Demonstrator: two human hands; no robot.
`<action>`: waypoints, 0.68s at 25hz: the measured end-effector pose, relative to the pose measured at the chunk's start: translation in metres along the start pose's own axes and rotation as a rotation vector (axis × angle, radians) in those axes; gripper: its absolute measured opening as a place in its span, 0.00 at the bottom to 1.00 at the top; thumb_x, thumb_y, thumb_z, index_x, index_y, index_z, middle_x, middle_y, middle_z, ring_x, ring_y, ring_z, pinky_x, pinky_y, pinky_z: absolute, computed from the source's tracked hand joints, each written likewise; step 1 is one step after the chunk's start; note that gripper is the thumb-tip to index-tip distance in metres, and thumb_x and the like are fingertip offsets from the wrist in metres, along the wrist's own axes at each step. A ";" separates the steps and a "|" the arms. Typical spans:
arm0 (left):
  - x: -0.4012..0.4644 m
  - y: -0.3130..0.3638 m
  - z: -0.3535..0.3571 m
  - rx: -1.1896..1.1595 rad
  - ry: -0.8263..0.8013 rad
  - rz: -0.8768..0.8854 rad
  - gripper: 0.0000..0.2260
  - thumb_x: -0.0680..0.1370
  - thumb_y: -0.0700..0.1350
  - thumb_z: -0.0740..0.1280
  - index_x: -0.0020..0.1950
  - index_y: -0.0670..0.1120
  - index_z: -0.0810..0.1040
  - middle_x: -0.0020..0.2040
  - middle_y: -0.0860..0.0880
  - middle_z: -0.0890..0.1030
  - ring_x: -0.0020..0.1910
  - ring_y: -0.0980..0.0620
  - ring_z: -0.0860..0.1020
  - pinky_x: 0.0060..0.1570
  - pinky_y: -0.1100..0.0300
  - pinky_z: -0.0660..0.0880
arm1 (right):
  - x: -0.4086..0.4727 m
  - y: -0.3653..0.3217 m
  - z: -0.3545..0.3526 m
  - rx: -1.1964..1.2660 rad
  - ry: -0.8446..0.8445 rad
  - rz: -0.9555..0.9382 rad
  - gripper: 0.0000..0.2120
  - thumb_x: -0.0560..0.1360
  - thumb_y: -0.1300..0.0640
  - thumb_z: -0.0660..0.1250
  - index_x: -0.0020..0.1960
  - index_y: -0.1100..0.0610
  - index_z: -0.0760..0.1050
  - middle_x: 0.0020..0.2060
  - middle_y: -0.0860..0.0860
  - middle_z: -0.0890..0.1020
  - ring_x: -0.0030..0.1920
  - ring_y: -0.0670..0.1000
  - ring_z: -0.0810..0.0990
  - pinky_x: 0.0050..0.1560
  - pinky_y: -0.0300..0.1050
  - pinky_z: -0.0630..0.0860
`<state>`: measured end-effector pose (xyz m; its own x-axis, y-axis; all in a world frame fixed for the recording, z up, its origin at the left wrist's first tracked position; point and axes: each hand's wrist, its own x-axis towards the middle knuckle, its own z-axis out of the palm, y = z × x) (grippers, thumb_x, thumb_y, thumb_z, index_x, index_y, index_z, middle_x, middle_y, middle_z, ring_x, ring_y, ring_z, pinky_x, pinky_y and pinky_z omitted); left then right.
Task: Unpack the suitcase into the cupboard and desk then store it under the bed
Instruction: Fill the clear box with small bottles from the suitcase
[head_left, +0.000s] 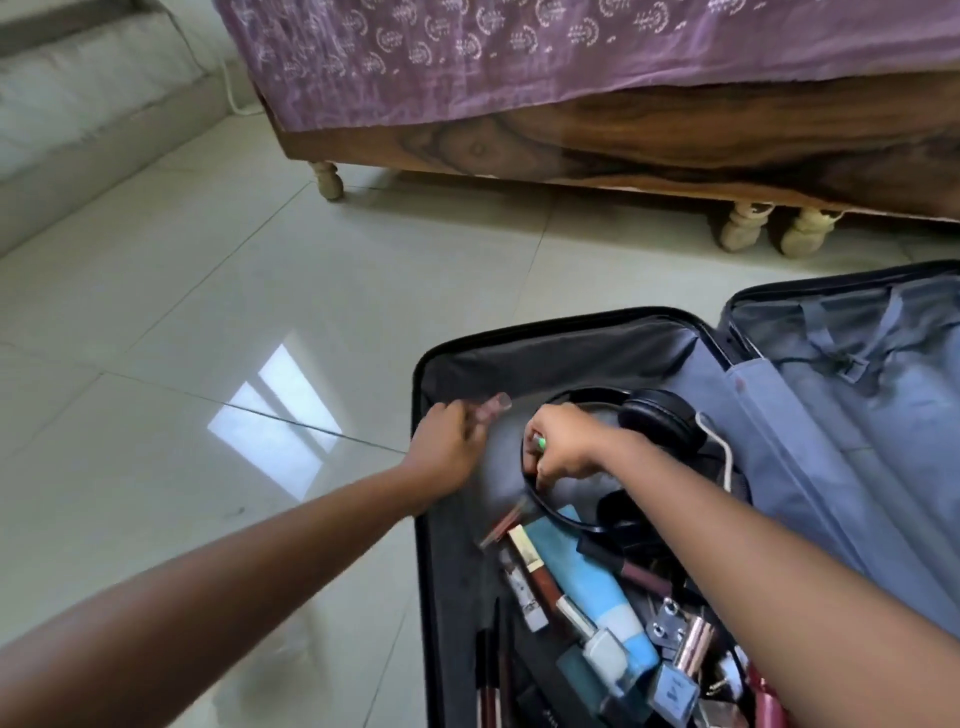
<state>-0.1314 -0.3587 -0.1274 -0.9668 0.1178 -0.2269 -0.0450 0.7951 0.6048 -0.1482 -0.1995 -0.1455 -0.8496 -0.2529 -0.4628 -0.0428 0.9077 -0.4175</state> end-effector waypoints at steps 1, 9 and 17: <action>-0.024 -0.004 -0.013 -0.203 -0.008 -0.050 0.13 0.80 0.48 0.60 0.57 0.42 0.76 0.50 0.41 0.80 0.49 0.43 0.78 0.51 0.49 0.74 | 0.000 -0.008 0.009 -0.064 -0.008 -0.036 0.07 0.64 0.63 0.69 0.40 0.55 0.80 0.41 0.54 0.84 0.40 0.53 0.81 0.38 0.43 0.77; -0.133 -0.053 -0.051 -0.869 -0.109 -0.384 0.10 0.76 0.37 0.66 0.56 0.39 0.75 0.45 0.41 0.81 0.39 0.50 0.79 0.42 0.60 0.76 | -0.005 -0.043 0.040 -0.568 -0.041 -0.224 0.12 0.68 0.54 0.73 0.49 0.57 0.78 0.51 0.55 0.79 0.52 0.58 0.79 0.45 0.46 0.73; -0.167 -0.093 -0.074 -1.079 0.102 -0.313 0.25 0.60 0.41 0.80 0.53 0.39 0.75 0.49 0.39 0.84 0.49 0.42 0.83 0.49 0.56 0.80 | -0.026 -0.073 -0.014 -0.074 0.047 -0.314 0.11 0.69 0.54 0.74 0.50 0.50 0.79 0.42 0.45 0.80 0.39 0.41 0.76 0.39 0.29 0.69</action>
<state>0.0157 -0.4965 -0.0890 -0.8886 -0.0844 -0.4508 -0.4352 -0.1550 0.8869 -0.1302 -0.2545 -0.0918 -0.8122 -0.5100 -0.2832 -0.3431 0.8103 -0.4751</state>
